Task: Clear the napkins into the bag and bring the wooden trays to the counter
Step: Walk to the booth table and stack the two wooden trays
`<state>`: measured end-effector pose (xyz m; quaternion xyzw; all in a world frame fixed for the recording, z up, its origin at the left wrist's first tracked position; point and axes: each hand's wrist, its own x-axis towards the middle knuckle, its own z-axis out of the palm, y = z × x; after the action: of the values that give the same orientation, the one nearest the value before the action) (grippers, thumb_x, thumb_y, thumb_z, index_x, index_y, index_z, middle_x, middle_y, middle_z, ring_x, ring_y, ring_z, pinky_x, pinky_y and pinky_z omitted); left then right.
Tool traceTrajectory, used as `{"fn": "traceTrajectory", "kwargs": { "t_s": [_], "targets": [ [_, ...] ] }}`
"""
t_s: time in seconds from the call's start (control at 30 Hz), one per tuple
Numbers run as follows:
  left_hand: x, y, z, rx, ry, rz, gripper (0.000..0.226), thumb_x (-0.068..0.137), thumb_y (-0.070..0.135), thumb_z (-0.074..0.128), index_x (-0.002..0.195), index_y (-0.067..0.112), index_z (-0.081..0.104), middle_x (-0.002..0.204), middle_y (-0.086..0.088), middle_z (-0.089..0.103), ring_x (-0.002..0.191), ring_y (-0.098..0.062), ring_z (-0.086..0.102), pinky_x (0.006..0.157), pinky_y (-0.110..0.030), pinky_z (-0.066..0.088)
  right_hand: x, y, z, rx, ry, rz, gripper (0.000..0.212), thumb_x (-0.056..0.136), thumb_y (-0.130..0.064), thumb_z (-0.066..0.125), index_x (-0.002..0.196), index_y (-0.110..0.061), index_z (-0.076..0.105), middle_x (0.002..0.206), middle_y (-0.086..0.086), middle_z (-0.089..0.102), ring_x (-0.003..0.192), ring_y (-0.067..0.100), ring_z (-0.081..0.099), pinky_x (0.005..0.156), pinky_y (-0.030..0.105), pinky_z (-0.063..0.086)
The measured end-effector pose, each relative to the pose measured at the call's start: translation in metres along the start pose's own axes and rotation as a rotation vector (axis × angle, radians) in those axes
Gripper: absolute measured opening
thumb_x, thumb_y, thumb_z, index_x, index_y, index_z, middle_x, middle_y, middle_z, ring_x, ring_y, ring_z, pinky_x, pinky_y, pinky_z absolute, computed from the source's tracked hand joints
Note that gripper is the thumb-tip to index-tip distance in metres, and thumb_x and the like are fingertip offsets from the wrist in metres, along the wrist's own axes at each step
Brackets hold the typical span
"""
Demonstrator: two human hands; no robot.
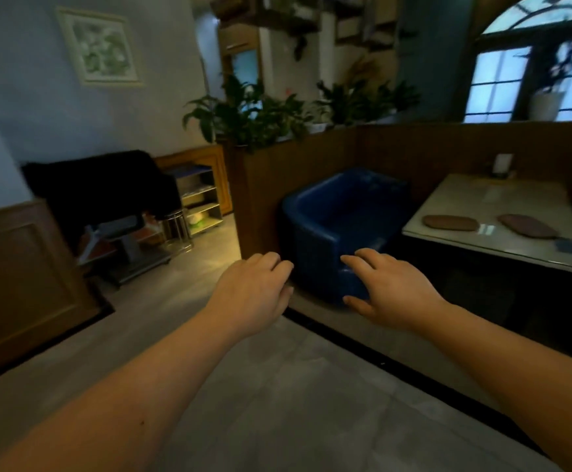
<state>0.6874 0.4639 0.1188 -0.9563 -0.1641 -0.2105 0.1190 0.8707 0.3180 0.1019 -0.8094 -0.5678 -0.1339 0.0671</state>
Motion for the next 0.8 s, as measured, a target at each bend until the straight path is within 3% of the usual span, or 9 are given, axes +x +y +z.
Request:
{"fn": "traceTrajectory", "kwargs": {
  "t_s": [0.13, 0.37, 0.63, 0.8],
  "targets": [
    [0.100, 0.058, 0.037, -0.049, 0.036, 0.115, 0.039, 0.090, 0.042, 0.048, 0.125, 0.025, 0.048, 0.120, 0.003, 0.058, 0.103, -0.014, 0.057, 0.079, -0.032, 0.053, -0.002, 0.115, -0.004, -0.059, -0.001, 0.108, 0.073, 0.088, -0.058, 0.048, 0.148, -0.026, 0.022, 0.150, 0.003, 0.035, 0.130, 0.023, 0.043, 0.101, 0.039, 0.044],
    [0.228, 0.139, 0.099, -0.204, 0.042, 0.219, 0.040, 0.091, 0.043, 0.045, 0.126, 0.022, 0.049, 0.119, 0.002, 0.058, 0.105, -0.017, 0.057, 0.080, -0.038, 0.053, -0.024, 0.255, 0.011, -0.095, -0.048, 0.315, 0.070, 0.084, -0.061, 0.048, 0.143, -0.028, 0.030, 0.143, 0.000, 0.042, 0.123, 0.021, 0.049, 0.094, 0.037, 0.048],
    [0.343, 0.195, 0.174, -0.285, -0.004, 0.328, 0.042, 0.092, 0.043, 0.044, 0.127, 0.021, 0.049, 0.118, 0.003, 0.058, 0.102, -0.015, 0.057, 0.078, -0.036, 0.052, -0.021, 0.379, 0.053, 0.008, -0.056, 0.582, 0.066, 0.083, -0.063, 0.051, 0.139, -0.033, 0.032, 0.137, -0.005, 0.046, 0.112, 0.016, 0.055, 0.074, 0.028, 0.049],
    [0.438, 0.210, 0.236, -0.318, -0.034, 0.371, 0.042, 0.092, 0.044, 0.043, 0.129, 0.023, 0.048, 0.121, 0.004, 0.056, 0.106, -0.015, 0.055, 0.077, -0.034, 0.052, 0.020, 0.457, 0.091, 0.017, -0.044, 0.688, 0.066, 0.082, -0.062, 0.052, 0.138, -0.033, 0.033, 0.135, -0.005, 0.046, 0.110, 0.015, 0.057, 0.069, 0.027, 0.048]
  ]
}}
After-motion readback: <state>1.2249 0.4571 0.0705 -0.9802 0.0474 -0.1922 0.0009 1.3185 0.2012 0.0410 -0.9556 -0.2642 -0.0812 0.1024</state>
